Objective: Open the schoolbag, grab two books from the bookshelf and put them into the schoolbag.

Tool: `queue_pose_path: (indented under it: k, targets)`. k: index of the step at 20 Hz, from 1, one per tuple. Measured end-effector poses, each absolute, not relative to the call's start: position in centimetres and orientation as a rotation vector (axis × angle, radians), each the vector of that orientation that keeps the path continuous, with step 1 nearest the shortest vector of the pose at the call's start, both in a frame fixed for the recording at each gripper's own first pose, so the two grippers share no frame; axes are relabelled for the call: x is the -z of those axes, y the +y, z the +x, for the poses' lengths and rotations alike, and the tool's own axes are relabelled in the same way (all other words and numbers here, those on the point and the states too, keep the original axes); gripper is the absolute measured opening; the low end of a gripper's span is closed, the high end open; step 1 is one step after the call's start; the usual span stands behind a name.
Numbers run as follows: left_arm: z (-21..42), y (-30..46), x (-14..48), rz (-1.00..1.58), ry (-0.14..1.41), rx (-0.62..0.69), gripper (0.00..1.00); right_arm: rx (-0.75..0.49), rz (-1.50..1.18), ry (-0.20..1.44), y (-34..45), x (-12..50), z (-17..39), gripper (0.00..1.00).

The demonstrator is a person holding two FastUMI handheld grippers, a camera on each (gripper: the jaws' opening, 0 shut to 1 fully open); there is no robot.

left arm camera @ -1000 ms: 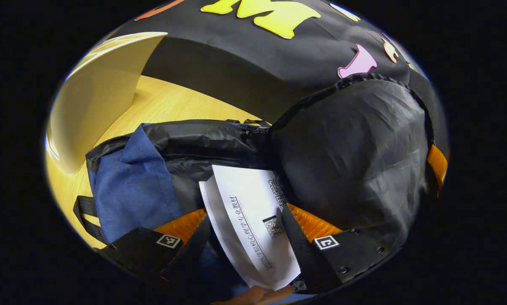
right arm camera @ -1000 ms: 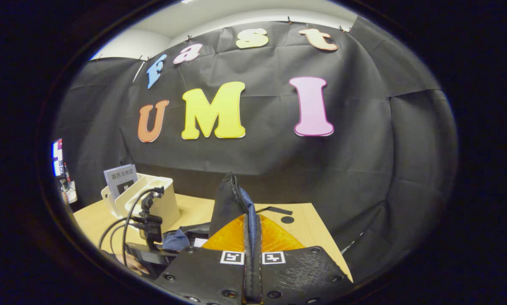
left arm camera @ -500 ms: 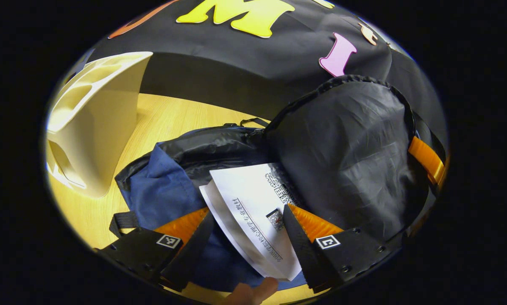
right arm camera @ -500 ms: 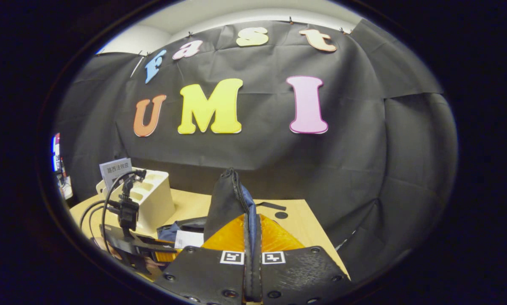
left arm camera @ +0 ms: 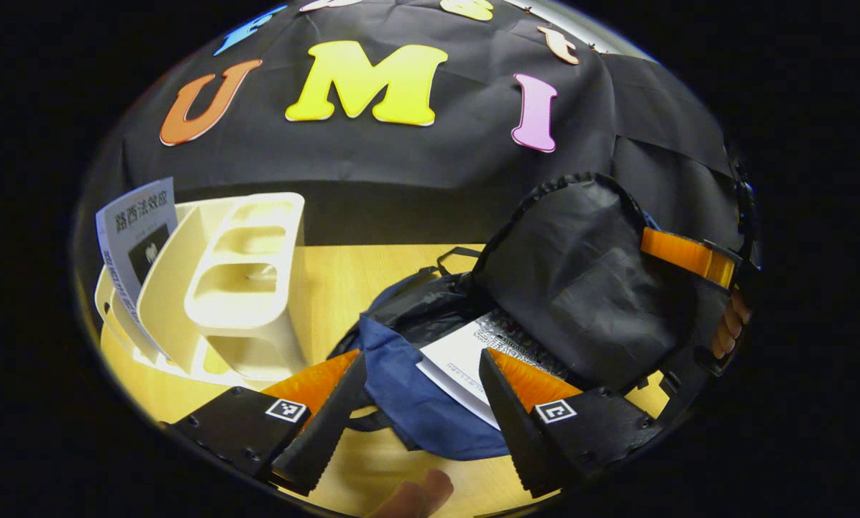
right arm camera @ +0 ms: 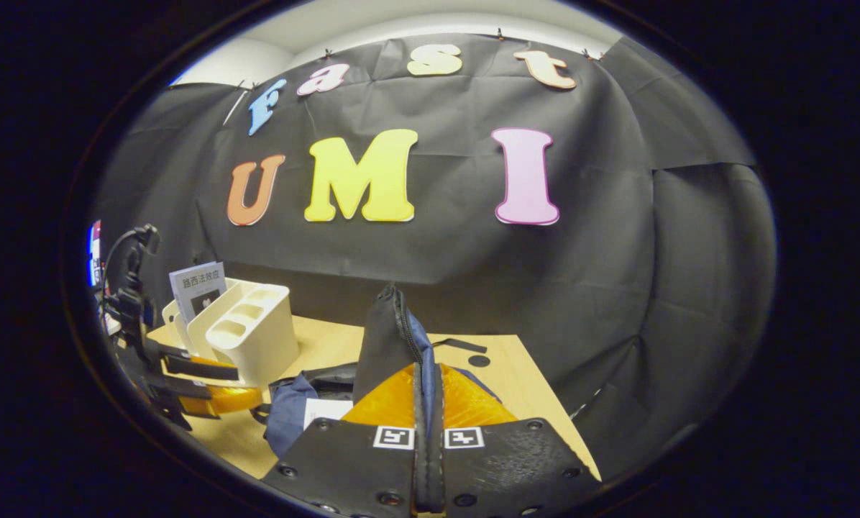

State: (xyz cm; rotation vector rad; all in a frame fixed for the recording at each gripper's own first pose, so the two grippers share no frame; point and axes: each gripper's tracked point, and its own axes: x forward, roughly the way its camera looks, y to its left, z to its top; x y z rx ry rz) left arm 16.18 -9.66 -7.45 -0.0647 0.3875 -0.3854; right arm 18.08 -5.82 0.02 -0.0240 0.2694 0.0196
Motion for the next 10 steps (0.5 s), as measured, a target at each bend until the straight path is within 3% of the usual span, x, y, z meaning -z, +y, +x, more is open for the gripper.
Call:
queue_pose_path:
  k: [10]
  targets:
    - [16.7,3.6,1.7,0.139,0.24,0.097,0.99,-0.067,-0.021,0.24,-4.0,-0.4,18.6,0.01]
